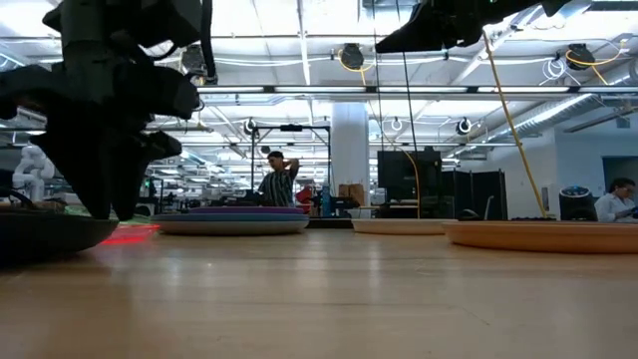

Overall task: Stack plastic plates
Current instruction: Stack the black plate on the violet plate

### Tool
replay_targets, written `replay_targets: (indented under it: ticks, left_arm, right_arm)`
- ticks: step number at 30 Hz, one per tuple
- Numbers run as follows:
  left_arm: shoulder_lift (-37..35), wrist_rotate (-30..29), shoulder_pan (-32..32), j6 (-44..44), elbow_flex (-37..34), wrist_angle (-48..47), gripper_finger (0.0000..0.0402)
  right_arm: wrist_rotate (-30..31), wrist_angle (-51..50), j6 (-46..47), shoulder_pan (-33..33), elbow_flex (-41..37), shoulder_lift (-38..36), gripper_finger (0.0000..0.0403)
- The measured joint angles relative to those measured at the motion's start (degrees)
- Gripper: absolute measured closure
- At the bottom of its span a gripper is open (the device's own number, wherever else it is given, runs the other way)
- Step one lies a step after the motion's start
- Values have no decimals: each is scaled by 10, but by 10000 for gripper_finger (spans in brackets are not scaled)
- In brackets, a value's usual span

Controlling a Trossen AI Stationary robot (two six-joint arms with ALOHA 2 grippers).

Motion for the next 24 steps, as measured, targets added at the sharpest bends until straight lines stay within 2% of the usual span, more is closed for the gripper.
replay_targets:
  ticks: [8,17,20,24]
  left_arm:
    - [42,28,-2,14,1,40,259]
    - [47,36,-2,20,0,48,263]
    - [47,35,-2,24,0,48,287]
    - [47,36,-2,31,4,44,344]
  right_arm:
    - [0,1,2,0,0,0,403]
    - [0,0,2,0,0,0,403]
    - [0,0,2,0,0,0,403]
    - [0,0,1,0,0,0,403]
